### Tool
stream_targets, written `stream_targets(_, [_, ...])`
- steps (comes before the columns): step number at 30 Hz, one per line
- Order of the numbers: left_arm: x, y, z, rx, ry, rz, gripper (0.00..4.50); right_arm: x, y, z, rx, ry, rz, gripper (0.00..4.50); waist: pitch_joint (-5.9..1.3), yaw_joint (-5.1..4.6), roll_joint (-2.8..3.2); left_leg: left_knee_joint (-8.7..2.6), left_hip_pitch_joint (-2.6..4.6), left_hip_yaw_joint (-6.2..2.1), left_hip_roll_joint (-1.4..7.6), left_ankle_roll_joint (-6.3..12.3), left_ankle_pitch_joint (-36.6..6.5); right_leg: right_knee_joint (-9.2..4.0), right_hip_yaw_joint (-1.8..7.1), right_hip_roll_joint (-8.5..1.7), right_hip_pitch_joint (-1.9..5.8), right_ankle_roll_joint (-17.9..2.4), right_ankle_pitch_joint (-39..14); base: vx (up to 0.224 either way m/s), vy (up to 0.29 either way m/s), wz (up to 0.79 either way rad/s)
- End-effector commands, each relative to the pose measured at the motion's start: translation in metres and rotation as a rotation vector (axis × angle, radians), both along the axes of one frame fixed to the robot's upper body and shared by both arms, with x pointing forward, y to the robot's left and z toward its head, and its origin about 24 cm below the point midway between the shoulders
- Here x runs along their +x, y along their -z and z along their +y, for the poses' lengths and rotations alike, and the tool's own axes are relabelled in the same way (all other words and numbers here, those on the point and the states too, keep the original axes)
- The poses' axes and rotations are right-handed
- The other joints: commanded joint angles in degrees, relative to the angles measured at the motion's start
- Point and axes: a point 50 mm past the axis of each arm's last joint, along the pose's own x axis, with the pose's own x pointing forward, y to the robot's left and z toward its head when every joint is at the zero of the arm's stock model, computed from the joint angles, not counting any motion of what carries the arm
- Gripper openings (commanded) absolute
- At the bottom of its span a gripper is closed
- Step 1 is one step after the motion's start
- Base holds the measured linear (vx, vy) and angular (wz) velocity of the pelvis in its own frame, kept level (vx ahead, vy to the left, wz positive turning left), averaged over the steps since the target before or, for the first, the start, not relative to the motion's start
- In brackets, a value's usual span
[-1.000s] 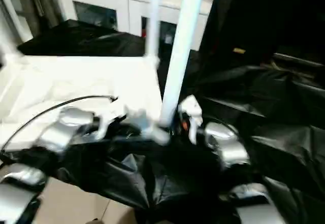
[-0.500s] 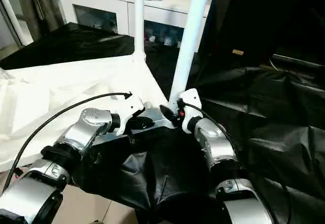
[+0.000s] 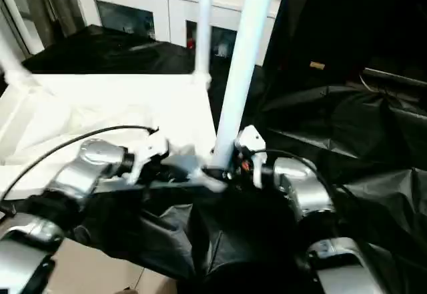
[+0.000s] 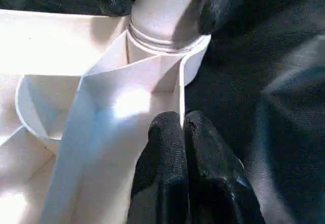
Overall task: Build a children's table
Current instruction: Rotate leg to tighten
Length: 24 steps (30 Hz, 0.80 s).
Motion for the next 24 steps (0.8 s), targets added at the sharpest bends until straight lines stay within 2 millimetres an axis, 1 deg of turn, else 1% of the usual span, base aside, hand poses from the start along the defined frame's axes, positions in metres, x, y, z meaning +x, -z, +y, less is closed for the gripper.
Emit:
stream_targets(1, [-0.007, 0.006, -0.004, 0.002, 0.065, 0.037, 0.00, -0.008, 0.003, 0.009, -0.015, -0.115, 0.044, 2.60, -2.56, 0.20, -0.16, -3.20, 0.13, 0.61, 0.73, 3.60, -10.51, -3.77, 2.18, -3.27, 2.97, -13.29, -5.68, 0.000, 0.000, 0.00])
stream_targets(2, [-0.007, 0.005, -0.003, 0.006, 0.072, 0.036, 0.00, -0.008, 0.003, 0.008, -0.019, -0.125, 0.046, 2.56, -2.47, 0.23, -0.18, -3.32, 0.09, 0.57, 0.72, 3.08, -11.19, -3.97, 2.21, -3.28, 2.94, -12.67, -7.58, 0.000, 0.000, 0.00])
stream_targets(3, [-0.007, 0.005, -0.002, 0.010, 0.079, 0.035, 0.00, -0.009, 0.003, 0.008, -0.023, -0.132, 0.045, 2.49, -2.47, 0.29, -0.28, -3.37, 0.11, 0.52, 0.79, 2.64, -11.29, -3.97, 2.26, -3.35, 2.90, -12.19, -8.30, 0.000, 0.000, 0.00])
stream_targets(5, [-0.006, 0.005, 0.000, 0.019, 0.083, 0.032, 0.00, -0.009, 0.004, 0.009, -0.032, -0.137, 0.045, 2.29, -2.47, 0.28, -0.25, -3.40, 0.13, 0.50, 0.75, 2.27, -11.27, -3.96, 2.28, -3.31, 2.81, -11.90, -8.53, 0.000, 0.000, 0.00])
stream_targets(6, [-0.005, 0.004, 0.001, 0.026, 0.079, 0.024, 0.00, -0.010, 0.005, 0.011, -0.038, -0.147, 0.047, 2.29, -2.56, 0.31, -0.22, -3.37, 0.14, 0.47, 0.77, 2.08, -10.90, -3.87, 2.30, -3.36, 2.84, -11.90, -7.88, 0.000, 0.000, 0.00])
stream_targets(10, [0.001, 0.003, 0.000, 0.023, 0.012, -0.006, 0.00, -0.012, 0.007, 0.016, -0.017, -0.144, 0.060, 2.16, -2.56, 0.30, -0.31, -3.27, 0.11, 0.55, 0.65, 2.32, -10.22, -3.75, 2.29, -3.22, 2.83, -12.23, -6.24, 0.000, 0.000, 0.00])
stream_targets(12, [0.003, 0.002, -0.001, 0.014, -0.023, -0.013, 0.00, -0.013, 0.008, 0.018, -0.004, -0.134, 0.067, 2.14, -2.45, 0.36, -0.34, -3.32, 0.12, 0.57, 0.62, 2.29, -10.58, -3.90, 2.29, -3.23, 2.79, -12.02, -7.24, 0.000, 0.000, 0.00])
stream_targets(13, [0.005, 0.002, -0.003, 0.008, -0.046, -0.016, 0.00, -0.013, 0.009, 0.018, 0.002, -0.118, 0.067, 2.14, -2.40, 0.46, -0.34, -3.37, 0.17, 0.55, 0.66, 2.09, -11.24, -4.07, 2.32, -3.32, 2.74, -11.62, -8.86, 0.000, 0.000, 0.00])
stream_targets(14, [0.007, 0.002, -0.004, -0.001, -0.085, -0.020, 0.00, -0.011, 0.011, 0.019, 0.006, -0.065, 0.063, 2.13, -2.36, 0.55, -0.32, -3.41, 0.29, 0.56, 0.70, 1.83, -11.73, -4.20, 2.40, -3.39, 2.62, -11.33, -10.00, 0.000, 0.000, 0.00])
stream_targets(16, [0.012, 0.003, -0.008, -0.006, -0.152, -0.035, 0.00, -0.007, 0.018, 0.021, -0.005, 0.064, 0.055, 2.13, -2.13, 0.45, -0.36, -3.71, 0.31, 0.38, 0.62, 0.92, -13.31, -4.59, 2.41, -3.53, 2.41, -10.41, -13.76, 0.000, 0.000, 0.00])
stream_targets(17, [0.013, 0.003, -0.008, -0.006, -0.165, -0.038, 0.00, -0.005, 0.020, 0.021, -0.013, 0.094, 0.057, 2.11, -2.21, 0.49, -0.41, -3.78, 0.45, 0.27, 0.57, 0.33, -14.04, -4.89, 2.44, -3.68, 2.42, -9.36, -16.59, 0.000, 0.000, 0.00])
stream_targets(18, [0.016, 0.003, -0.010, -0.003, -0.200, -0.050, 0.00, -0.003, 0.024, 0.022, -0.032, 0.153, 0.060, 2.09, -2.23, 0.46, -0.46, -3.85, 0.46, 0.20, 0.60, 0.14, -14.05, -4.99, 2.50, -3.68, 2.37, -8.78, -17.39, 0.000, 0.000, 0.00])
stream_targets(19, [0.020, 0.003, -0.014, -0.001, -0.252, -0.068, 0.00, 0.000, 0.031, 0.022, -0.053, 0.260, 0.073, 2.07, -2.20, 0.39, -0.35, -3.85, 0.42, 0.21, 0.56, 0.06, -14.12, -4.99, 2.53, -3.60, 2.28, -8.63, -17.40, 0.000, 0.000, 0.00])
stream_targets(20, [0.021, 0.004, -0.015, 0.000, -0.270, -0.074, 0.00, 0.001, 0.034, 0.023, -0.061, 0.298, 0.078, 2.05, -2.11, 0.18, -0.28, -4.02, 0.41, 0.17, 0.54, -0.58, -14.40, -5.05, 2.52, -3.54, 2.13, -8.42, -17.81, 0.000, 0.000, 0.00])
stream_targets(21, [0.022, 0.004, -0.017, 0.000, -0.287, -0.080, 0.00, 0.002, 0.036, 0.023, -0.067, 0.333, 0.083, 2.02, -2.11, 0.10, -0.26, -4.10, 0.48, 0.04, 0.56, -0.93, -14.75, -5.14, 2.45, -3.64, 2.15, -8.23, -18.57, 0.000, 0.000, 0.00])
stream_targets(22, [0.025, 0.004, -0.022, -0.009, -0.326, -0.086, 0.00, 0.005, 0.041, 0.025, -0.068, 0.435, 0.089, 2.01, -2.24, -0.18, -0.11, -4.15, 0.48, -0.04, 0.57, -1.35, -15.59, -5.24, 2.47, -3.66, 2.22, -7.89, -18.92, 0.000, 0.000, 0.00])
stream_targets(24, [0.026, 0.004, -0.029, -0.022, -0.357, -0.090, 0.00, 0.007, 0.044, 0.029, -0.069, 0.527, 0.104, 1.99, -2.21, -0.57, -0.19, -4.23, 0.40, -0.11, 0.50, -1.47, -15.89, -5.19, 2.45, -3.52, 2.22, -8.01, -17.91, 0.000, 0.000, 0.00])
